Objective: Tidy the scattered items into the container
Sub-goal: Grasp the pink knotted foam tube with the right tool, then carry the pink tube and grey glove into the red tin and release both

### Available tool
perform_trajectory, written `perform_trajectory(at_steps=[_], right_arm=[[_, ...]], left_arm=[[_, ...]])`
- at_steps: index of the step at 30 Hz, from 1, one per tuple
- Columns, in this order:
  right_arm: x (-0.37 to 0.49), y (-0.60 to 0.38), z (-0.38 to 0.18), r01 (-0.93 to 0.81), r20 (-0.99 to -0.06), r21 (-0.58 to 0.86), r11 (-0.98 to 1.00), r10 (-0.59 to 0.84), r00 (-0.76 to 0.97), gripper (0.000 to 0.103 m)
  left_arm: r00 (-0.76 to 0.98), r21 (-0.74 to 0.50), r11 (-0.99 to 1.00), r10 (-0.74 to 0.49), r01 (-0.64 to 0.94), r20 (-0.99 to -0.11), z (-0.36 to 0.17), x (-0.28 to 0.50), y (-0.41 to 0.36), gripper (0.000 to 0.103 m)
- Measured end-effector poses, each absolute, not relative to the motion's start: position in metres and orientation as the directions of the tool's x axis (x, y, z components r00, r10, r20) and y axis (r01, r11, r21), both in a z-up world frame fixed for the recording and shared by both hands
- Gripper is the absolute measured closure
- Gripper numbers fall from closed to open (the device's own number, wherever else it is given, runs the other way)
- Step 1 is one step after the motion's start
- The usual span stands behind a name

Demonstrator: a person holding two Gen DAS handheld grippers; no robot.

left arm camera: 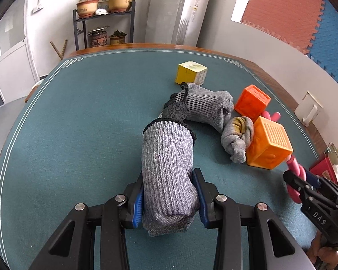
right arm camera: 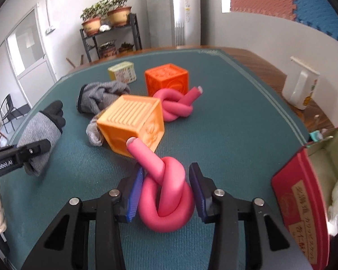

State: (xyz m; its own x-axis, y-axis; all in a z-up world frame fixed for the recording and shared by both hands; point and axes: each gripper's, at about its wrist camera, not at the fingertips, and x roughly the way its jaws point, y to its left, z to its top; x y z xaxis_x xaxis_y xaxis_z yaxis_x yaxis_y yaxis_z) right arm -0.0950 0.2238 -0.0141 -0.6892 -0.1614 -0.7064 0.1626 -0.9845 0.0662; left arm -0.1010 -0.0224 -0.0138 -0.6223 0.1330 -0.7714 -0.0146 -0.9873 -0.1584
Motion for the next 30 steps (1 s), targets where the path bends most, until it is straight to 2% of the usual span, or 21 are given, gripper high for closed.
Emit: perform_trajectory(at_steps=[10, 18, 24, 30], right_arm=[[-0.055, 0.243, 0.018, 0.070, -0.589, 0.098, -0.993, -0.114, -0.800, 0.058], [-0.014, 0.290, 0.047, -0.073, -0.510, 0.151, -0.986, -0.014, -0.860, 0.058], [0.015, 0.333, 0.063, -0.195, -0.479, 0.139, -0.971, 0.107, -0.871, 0.058], [0.032, 0.370, 0.065, -0.294, -0.487, 0.148, -0.944, 0.189, -0.853, 0.058]], left_arm=[[-0.651, -0.125, -0.990, 0.135, -0.062, -0.747, -0.003, -0.087, -0.005, 0.063], [-0.657, -0.106, -0.989, 0.150, -0.107, -0.739, 0.001, -0.077, 0.012, 0.063], [-0.660, -0.101, -0.986, 0.166, -0.136, -0.732, 0.005, -0.069, 0.024, 0.063], [-0.665, -0.097, -0.982, 0.179, -0.159, -0.725, 0.009, -0.061, 0.035, 0.063]])
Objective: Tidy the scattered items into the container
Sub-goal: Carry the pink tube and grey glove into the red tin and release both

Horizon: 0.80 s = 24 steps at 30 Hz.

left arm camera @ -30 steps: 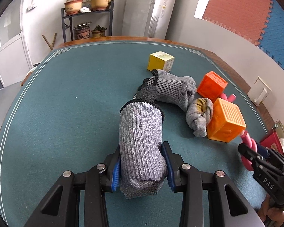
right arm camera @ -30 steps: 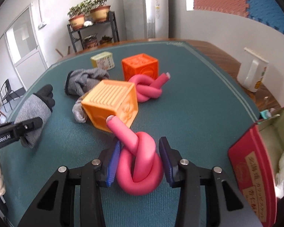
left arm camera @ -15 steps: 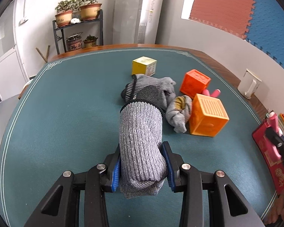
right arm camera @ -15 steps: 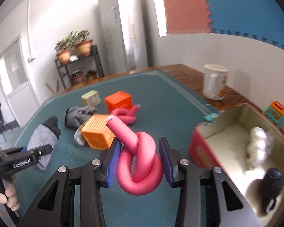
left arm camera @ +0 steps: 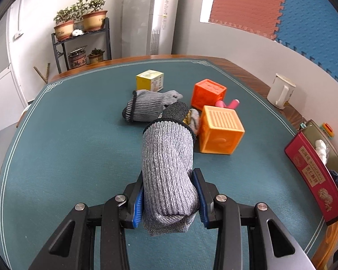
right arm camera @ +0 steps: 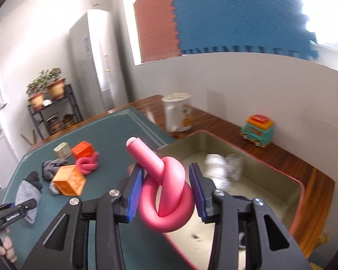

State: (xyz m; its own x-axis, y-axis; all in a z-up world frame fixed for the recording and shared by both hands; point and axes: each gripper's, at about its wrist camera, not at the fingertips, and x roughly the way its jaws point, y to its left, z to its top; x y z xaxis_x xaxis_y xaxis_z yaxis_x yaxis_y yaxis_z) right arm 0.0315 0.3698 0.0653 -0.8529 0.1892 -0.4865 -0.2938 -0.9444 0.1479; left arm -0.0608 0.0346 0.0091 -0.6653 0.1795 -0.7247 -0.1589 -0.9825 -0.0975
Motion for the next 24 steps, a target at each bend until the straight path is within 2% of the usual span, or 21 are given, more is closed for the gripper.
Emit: perform_trajectory(at_steps=[9, 12, 14, 16, 24], right_arm=[[0.037, 0.396, 0.055, -0.341, -0.527, 0.186, -0.921, 0.199, -0.826, 0.056], [0.041, 0.403, 0.054, -0.346, -0.524, 0.208, -0.915, 0.194, -0.830, 0.050], [0.043, 0.405, 0.055, -0.344, -0.517, 0.214, -0.914, 0.193, -0.834, 0.041], [0.047, 0.408, 0.056, -0.346, -0.507, 0.219, -0.912, 0.196, -0.839, 0.038], [0.060, 0.424, 0.052, -0.346, -0.489, 0.257, -0.903, 0.187, -0.852, 0.038]], left_arm=[[-0.659, -0.103, -0.977, 0.201, -0.184, -0.725, 0.012, -0.051, 0.050, 0.063], [-0.656, -0.104, -0.976, 0.207, -0.192, -0.726, 0.014, -0.049, 0.058, 0.063], [-0.654, -0.105, -0.975, 0.211, -0.198, -0.727, 0.015, -0.047, 0.062, 0.063], [-0.652, -0.104, -0.973, 0.216, -0.207, -0.726, 0.016, -0.046, 0.069, 0.063], [-0.646, -0.094, -0.955, 0.260, -0.281, -0.718, 0.028, -0.042, 0.113, 0.063]])
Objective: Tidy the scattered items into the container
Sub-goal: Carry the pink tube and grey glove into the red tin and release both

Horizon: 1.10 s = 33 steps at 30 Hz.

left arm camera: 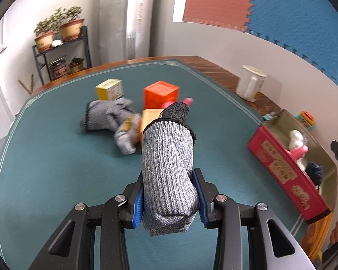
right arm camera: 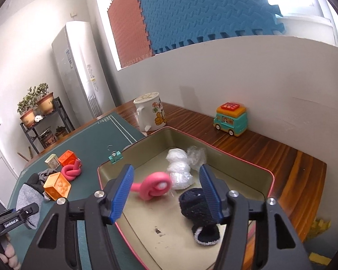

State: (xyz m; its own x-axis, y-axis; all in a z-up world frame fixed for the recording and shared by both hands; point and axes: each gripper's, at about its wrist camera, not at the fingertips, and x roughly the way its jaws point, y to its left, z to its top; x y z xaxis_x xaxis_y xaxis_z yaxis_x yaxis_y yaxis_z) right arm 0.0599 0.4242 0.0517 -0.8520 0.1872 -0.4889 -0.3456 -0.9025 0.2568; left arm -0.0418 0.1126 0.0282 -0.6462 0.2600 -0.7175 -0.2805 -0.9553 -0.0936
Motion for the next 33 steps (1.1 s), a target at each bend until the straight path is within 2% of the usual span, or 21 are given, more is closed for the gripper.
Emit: perform_trajectory(at_steps=[12, 21, 24, 25, 27, 33], right_arm=[[0.089, 0.460, 0.052, -0.382, -0.450, 0.290, -0.878, 0.227, -0.864, 0.038], [0.099, 0.481, 0.048, -0.409, -0.457, 0.300, -0.862, 0.247, -0.854, 0.038], [0.099, 0.484, 0.047, -0.410, -0.459, 0.299, -0.862, 0.247, -0.853, 0.038], [0.099, 0.484, 0.047, -0.410, -0.460, 0.298, -0.862, 0.246, -0.853, 0.038], [0.098, 0.484, 0.046, -0.407, -0.463, 0.299, -0.863, 0.241, -0.853, 0.038], [0.093, 0.477, 0.043, -0.390, -0.469, 0.299, -0.871, 0.222, -0.855, 0.038]], left_arm=[[-0.578, -0.123, -0.874, 0.410, -0.470, -0.705, 0.048, -0.034, 0.215, 0.063], [-0.524, -0.145, -0.807, 0.496, -0.572, -0.693, 0.057, -0.029, 0.283, 0.063], [-0.506, -0.146, -0.792, 0.508, -0.593, -0.697, 0.056, -0.030, 0.298, 0.054], [-0.499, -0.149, -0.789, 0.509, -0.596, -0.701, 0.055, -0.031, 0.302, 0.042], [-0.506, -0.143, -0.791, 0.508, -0.595, -0.697, 0.053, -0.030, 0.304, 0.030], [-0.523, -0.140, -0.804, 0.497, -0.578, -0.692, 0.052, -0.032, 0.293, 0.030]])
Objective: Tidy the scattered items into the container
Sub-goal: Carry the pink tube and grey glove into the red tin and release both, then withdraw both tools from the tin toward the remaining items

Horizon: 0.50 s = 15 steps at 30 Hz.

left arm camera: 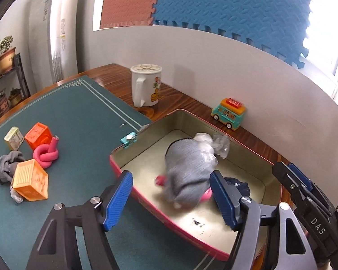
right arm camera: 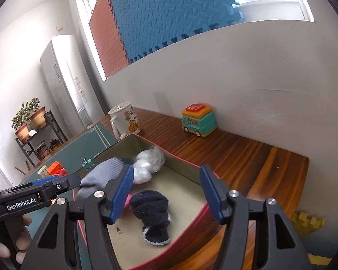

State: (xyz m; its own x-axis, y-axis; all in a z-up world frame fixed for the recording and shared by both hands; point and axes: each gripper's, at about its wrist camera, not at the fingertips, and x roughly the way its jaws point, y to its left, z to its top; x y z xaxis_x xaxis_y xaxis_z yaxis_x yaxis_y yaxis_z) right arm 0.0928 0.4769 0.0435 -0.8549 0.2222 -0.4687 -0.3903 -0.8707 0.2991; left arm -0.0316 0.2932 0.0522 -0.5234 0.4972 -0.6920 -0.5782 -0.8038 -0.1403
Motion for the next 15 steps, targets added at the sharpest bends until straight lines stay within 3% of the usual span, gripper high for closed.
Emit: perform_trajectory(at_steps=[15], right_arm=[[0.078, 0.432, 0.054, -0.319, -0.459, 0.267, -0.909, 0.171, -0.872, 0.038]], left_arm=[[-0.560, -0.168, -0.862, 0.447, -0.478, -0.698, 0.045, -0.045, 0.231, 0.030]])
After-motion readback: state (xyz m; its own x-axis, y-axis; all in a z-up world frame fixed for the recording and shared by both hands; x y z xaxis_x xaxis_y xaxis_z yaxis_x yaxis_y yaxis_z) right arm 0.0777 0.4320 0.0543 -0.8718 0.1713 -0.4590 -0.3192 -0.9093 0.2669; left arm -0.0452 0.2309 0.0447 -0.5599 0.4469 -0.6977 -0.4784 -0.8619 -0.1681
